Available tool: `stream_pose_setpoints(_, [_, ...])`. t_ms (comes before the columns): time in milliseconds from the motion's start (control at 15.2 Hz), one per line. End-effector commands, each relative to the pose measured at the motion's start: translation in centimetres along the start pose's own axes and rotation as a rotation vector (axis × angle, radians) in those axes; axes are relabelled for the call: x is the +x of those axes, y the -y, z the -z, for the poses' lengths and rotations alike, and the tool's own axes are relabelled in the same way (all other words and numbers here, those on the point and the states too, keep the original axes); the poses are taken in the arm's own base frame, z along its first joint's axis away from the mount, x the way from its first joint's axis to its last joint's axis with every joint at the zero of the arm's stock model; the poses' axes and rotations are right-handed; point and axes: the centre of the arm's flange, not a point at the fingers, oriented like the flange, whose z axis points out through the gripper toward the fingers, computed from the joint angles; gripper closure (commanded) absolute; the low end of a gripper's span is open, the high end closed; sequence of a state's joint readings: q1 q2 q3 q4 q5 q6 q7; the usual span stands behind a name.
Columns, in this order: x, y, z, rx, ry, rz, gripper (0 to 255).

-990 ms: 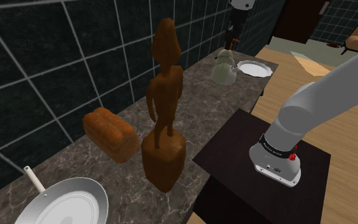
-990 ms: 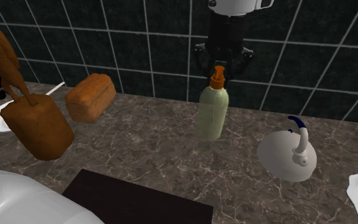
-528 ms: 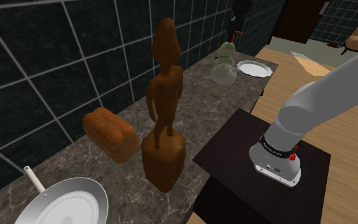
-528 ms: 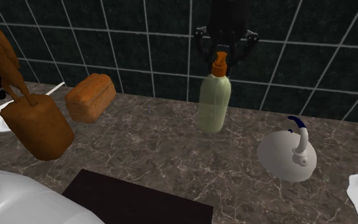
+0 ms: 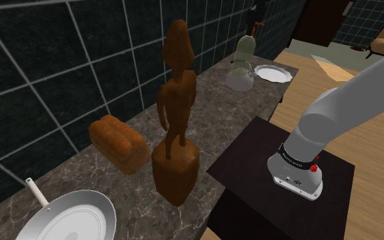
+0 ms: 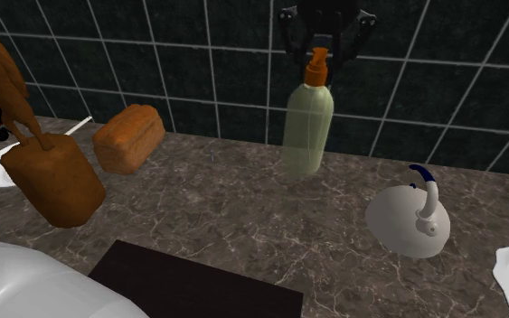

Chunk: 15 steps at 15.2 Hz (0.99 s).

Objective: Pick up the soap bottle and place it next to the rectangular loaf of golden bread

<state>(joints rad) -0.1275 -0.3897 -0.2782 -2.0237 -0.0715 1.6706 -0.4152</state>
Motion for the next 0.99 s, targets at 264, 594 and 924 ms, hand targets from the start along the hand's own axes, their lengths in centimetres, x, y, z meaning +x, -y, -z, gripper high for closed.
stream_pose_setpoints(264, [0.2,0.2,3.2,0.000,0.000,0.000,255])
stream_pose_setpoints(594, [0.3,0.2,5.9,0.000,0.000,0.000,255])
stream_pose_setpoints(924, [2.3,3.6,5.8,0.000,0.000,0.000,255])
